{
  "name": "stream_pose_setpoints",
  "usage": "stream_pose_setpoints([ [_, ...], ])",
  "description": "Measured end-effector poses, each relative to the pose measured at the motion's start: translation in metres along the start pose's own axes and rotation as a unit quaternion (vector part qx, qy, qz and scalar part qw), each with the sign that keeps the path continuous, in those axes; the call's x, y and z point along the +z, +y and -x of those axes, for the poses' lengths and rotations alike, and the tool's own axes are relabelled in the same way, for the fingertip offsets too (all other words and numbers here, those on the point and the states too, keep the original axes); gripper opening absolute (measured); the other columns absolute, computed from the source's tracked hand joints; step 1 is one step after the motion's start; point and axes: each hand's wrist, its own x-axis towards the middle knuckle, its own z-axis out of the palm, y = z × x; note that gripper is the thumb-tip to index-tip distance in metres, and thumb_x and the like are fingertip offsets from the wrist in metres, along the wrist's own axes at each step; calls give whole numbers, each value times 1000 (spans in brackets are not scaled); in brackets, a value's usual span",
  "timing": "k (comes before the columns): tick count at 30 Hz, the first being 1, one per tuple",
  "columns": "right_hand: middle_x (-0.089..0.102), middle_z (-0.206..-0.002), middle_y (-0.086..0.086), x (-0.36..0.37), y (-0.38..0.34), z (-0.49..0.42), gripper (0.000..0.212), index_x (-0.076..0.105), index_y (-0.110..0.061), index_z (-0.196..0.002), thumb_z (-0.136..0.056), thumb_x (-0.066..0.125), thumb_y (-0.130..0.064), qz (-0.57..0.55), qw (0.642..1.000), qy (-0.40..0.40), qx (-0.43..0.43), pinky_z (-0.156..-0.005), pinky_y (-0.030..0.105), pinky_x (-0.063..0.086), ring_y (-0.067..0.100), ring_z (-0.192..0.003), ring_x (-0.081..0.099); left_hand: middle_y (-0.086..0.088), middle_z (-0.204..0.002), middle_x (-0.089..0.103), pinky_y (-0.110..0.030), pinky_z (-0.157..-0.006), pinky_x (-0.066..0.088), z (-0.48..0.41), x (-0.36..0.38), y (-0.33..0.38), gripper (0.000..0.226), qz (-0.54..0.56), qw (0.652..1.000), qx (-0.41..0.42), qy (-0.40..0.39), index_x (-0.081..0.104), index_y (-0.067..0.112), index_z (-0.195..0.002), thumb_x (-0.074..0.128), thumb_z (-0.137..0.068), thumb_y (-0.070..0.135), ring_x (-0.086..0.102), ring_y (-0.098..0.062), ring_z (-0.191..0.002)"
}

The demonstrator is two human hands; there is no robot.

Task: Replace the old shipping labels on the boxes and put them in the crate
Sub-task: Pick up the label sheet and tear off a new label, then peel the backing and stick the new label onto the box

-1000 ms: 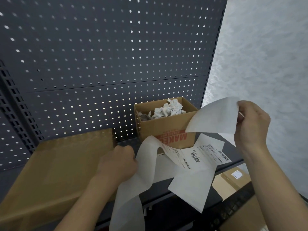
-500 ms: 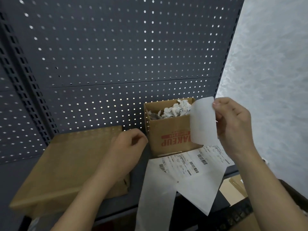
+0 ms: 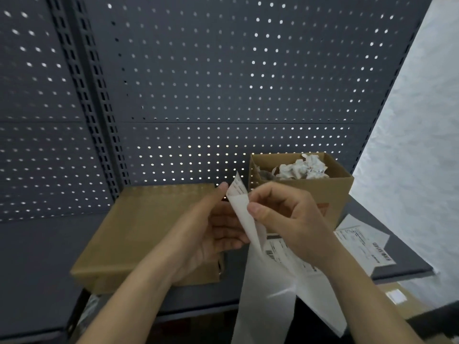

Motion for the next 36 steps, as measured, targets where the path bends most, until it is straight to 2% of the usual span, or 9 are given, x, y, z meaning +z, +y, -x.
stream_pose_setpoints([
  [6, 67, -84, -9, 39, 5, -26, 7, 70, -14, -93, -90, 64, -13, 35, 999, -32, 11, -73, 18, 48, 9, -80, 62, -31, -102, 66, -47, -86, 52, 6, -37, 18, 40, -25, 997, 35, 58, 64, -1, -112, 41, -99, 29, 62, -36, -88],
  [12, 66, -93, -13, 82, 10, -53, 9, 69, -26, -95, -87, 66, -29, 91, 993, -69, 23, -79, 22, 47, 14, -93, 61, -26, -91, 71, -53, -85, 53, 2, -93, 29, 29, -58, 989, 53, 128, 68, 3, -94, 39, -97, 6, 67, -38, -78],
  [15, 65, -102, -14, 101, 12, -62, 13, 68, -27, -99, -87, 69, -27, 148, 982, -116, 24, -88, 24, 46, 15, -105, 59, -9, -83, 75, -50, -84, 54, -2, -121, 28, 29, -78, 987, 53, 128, 68, 6, -92, 40, -98, 7, 70, -30, -79],
  [17, 64, -105, -15, 111, 12, -67, 16, 68, -29, -100, -84, 73, -28, 163, 978, -127, 32, -89, 20, 45, 14, -108, 58, 9, -69, 73, -48, -88, 50, -3, -138, 27, 37, -87, 984, 57, 143, 71, 15, -74, 43, -98, 11, 67, -26, -80],
  [21, 69, -89, -10, 131, 16, -77, 3, 71, -27, -88, -88, 68, -25, 134, 991, 11, 26, -77, 22, 50, 13, -88, 64, -2, -86, 75, -53, -97, 48, -4, -174, 26, 42, -106, 984, 47, 137, 74, 21, -67, 46, -99, 20, 67, -32, -96],
  [25, 69, -73, 8, 135, 26, -89, 21, 73, -14, -79, -94, 60, -23, 60, 970, 172, 162, -64, 28, 48, 17, -65, 59, -7, -117, 68, -51, -96, 50, -7, -199, 24, 26, -55, 988, 42, 135, 73, 20, -102, 60, -86, 35, 67, -24, -105],
  [29, 74, -93, 17, 144, 33, -95, 31, 77, -7, -94, -86, 63, -34, -139, 935, 129, 300, -73, 37, 52, 24, -78, 66, -5, -120, 67, -50, -96, 49, -9, -206, 21, 37, -35, 990, 42, 127, 71, 21, -106, 62, -76, 41, 66, -23, -108],
  [33, 74, -102, 14, 143, 38, -99, 27, 72, -4, -105, -86, 64, -22, -188, 931, 130, 284, -86, 44, 56, 32, -94, 70, -6, -123, 64, -49, -97, 49, -11, -206, 18, 49, -26, 990, 32, 133, 68, 19, -113, 66, -72, 44, 65, -24, -110],
  [36, 75, -100, 12, 140, 40, -101, 19, 71, -5, -103, -89, 63, -15, -153, 941, 154, 259, -95, 57, 50, 36, -99, 69, -6, -119, 68, -48, -97, 49, -13, -203, 16, 34, -29, 992, 27, 123, 69, 16, -112, 63, -86, 36, 66, -23, -108],
])
